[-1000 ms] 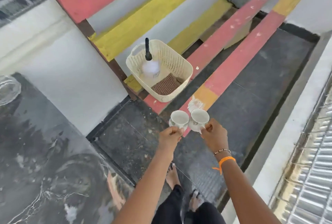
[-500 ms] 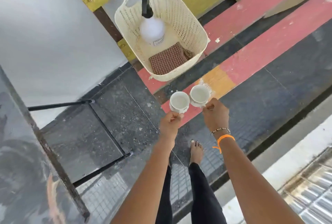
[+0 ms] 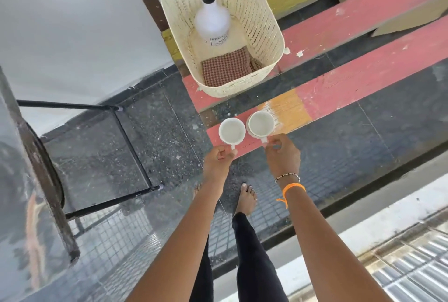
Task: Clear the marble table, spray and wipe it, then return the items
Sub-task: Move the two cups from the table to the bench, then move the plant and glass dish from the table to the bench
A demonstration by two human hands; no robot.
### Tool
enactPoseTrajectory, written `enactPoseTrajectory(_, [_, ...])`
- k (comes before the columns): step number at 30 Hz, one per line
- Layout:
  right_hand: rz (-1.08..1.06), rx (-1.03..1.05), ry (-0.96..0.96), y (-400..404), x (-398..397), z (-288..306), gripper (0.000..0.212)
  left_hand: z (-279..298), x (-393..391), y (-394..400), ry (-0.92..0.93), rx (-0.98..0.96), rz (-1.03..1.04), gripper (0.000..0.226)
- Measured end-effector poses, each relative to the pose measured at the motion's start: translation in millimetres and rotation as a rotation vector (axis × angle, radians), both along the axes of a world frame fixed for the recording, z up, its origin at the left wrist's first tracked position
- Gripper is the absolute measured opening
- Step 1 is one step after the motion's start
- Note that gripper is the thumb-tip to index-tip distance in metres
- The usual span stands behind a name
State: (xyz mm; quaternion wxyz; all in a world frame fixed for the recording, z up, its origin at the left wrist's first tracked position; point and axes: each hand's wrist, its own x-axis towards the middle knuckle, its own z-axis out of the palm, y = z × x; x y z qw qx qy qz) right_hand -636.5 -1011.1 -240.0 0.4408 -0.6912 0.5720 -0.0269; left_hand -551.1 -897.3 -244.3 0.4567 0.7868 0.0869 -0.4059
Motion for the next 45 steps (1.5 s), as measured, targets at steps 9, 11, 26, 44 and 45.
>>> enactPoseTrajectory(9, [0.127, 0.037, -0.157, 31.0, 34.8, 71.7, 0.007, 75.8, 1.7, 20.9, 0.055, -0.070, 0.288, 0.012])
enactPoseTrajectory(11, [0.194, 0.029, -0.239, 46.2, 58.5, 93.4, 0.005, 103.6, 12.9, 30.9, 0.003, -0.136, 0.306, 0.017])
enactPoseTrajectory(26, [0.691, 0.060, -0.549, 221.0, 271.9, 221.6, 0.005, 241.0, 189.9, 214.8, -0.398, -0.285, 0.661, 0.021])
enactPoseTrajectory(44, [1.045, -0.476, -0.163, 273.1, 515.5, 212.5, 0.056, 236.2, 480.4, 297.3, -0.161, -0.129, 0.820, 0.100])
enactPoseTrajectory(45, [1.065, -0.468, -0.118, 273.0, 520.1, 209.4, 0.058, 238.2, 486.2, 295.6, -0.181, -0.108, 0.834, 0.101])
